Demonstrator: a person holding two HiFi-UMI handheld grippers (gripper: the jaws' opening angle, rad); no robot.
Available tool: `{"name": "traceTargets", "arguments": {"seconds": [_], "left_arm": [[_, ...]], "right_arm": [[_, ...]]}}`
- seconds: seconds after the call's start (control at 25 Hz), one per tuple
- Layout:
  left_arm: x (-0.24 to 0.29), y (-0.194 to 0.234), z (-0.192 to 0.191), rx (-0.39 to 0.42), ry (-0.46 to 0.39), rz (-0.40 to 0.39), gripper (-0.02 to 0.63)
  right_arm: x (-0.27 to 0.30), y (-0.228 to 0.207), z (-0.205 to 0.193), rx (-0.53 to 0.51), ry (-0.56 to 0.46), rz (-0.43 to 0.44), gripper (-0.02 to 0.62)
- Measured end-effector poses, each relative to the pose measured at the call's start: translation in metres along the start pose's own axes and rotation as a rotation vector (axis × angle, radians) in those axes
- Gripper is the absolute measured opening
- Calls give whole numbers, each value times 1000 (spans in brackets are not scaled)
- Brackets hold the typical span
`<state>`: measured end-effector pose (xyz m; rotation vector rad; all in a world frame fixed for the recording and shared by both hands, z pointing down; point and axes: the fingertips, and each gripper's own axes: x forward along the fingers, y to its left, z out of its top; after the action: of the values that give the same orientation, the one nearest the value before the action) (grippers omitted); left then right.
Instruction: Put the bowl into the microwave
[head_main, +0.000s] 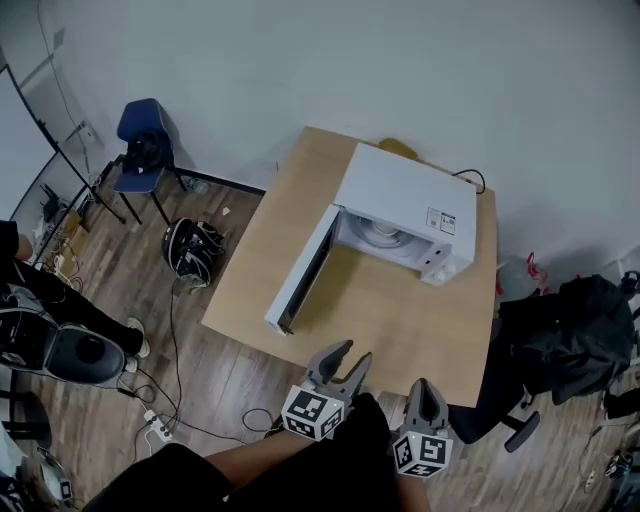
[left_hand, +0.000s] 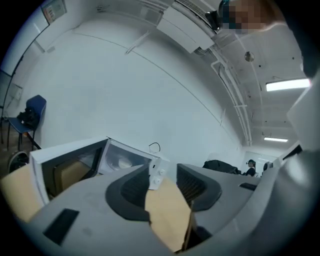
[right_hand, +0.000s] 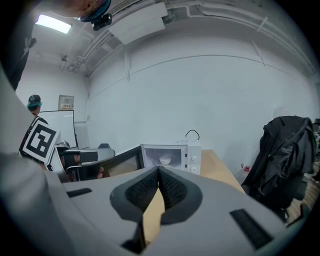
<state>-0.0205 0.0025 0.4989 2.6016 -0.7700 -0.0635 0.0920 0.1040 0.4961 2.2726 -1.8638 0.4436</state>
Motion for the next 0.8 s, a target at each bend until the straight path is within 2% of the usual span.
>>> {"name": "traceTargets", "arguments": {"seconds": [0.04, 0.08, 0.16, 0.24, 0.4, 0.56, 0.8], "left_arm": [[-9, -3, 2, 14, 1, 19, 120], [-17, -7, 4, 23, -1, 25, 58], [-29, -22, 10, 38, -4, 4, 21], [-35, -39, 16, 91, -5, -7, 14], [-49, -76, 19, 190, -23, 36, 12], [-62, -130, 13, 274, -48, 59, 12], [-86, -177, -19, 308, 5, 121, 12]], "right_arm": [[-6, 4, 2, -2, -7, 8, 60], [-12, 7, 6, -9, -15, 18, 60], [-21, 11, 13, -34, -29, 36, 60], [-27, 6, 15, -56, -22, 39, 60], [-50, -6, 18, -35, -34, 70, 60], [-86, -19, 23, -69, -54, 108, 60], [-122, -36, 6, -55, -54, 156, 60]]}}
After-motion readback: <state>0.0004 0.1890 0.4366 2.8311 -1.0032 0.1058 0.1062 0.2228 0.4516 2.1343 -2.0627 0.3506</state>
